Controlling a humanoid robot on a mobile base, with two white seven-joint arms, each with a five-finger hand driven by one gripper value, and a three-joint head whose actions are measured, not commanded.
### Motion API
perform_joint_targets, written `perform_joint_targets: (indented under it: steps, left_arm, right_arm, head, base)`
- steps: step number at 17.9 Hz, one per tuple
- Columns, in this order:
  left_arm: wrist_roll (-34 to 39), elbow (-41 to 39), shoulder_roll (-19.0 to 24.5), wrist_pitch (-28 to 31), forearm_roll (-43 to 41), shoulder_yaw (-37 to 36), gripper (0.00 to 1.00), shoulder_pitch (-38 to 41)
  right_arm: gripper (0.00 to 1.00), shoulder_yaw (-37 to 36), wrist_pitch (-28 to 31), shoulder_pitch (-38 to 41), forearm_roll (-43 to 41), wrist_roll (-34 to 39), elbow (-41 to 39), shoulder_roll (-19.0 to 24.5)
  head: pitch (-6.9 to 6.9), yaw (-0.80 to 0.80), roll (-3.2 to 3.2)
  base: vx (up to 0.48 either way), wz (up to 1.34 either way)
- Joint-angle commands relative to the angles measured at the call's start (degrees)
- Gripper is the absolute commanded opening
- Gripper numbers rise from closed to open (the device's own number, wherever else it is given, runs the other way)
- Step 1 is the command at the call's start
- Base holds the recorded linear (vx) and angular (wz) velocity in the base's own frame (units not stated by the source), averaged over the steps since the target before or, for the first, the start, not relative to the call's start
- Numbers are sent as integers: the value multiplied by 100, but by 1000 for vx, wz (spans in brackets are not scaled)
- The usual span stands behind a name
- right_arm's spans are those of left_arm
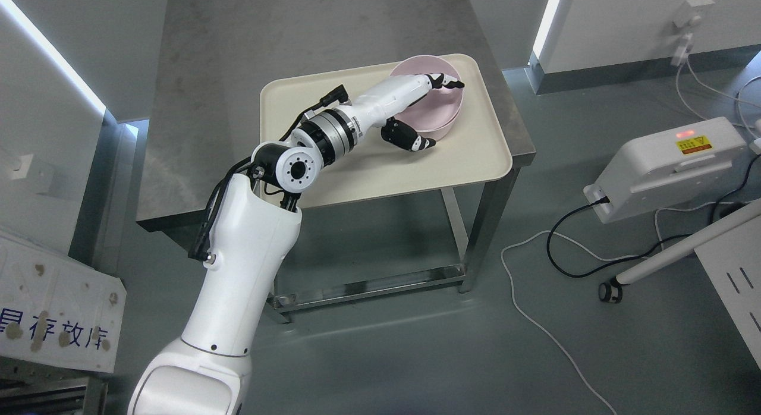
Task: Stack pink IKEA bowls on left shelf middle
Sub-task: 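Release the bowl and reposition the left hand at the stacked bowls' rim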
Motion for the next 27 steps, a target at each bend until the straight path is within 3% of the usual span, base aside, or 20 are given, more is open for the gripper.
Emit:
perform_joint_targets:
  steps: [1, 14, 20, 27]
  left_arm:
    - [0, 57, 99, -9, -377, -188, 71, -6]
    - [-61, 49, 99, 17, -316, 628, 71, 91]
    - [-536, 31, 99, -9, -333, 542, 68, 302]
    - [-510, 48, 99, -44, -342, 445, 35, 56]
  right_arm:
    - [100, 0, 3, 0, 0, 4, 0, -100]
    - [100, 0, 3, 0, 0, -5, 0, -100]
    - [100, 0, 3, 0, 0, 4, 0, -100]
    - [100, 0, 3, 0, 0, 4, 0, -100]
  head:
    - [0, 0, 0]
    - [0, 0, 0]
    - [0, 0, 0]
    - [0, 0, 0]
  base:
    - [0, 0]
    - [0, 0]
    - [0, 0]
    - [0, 0]
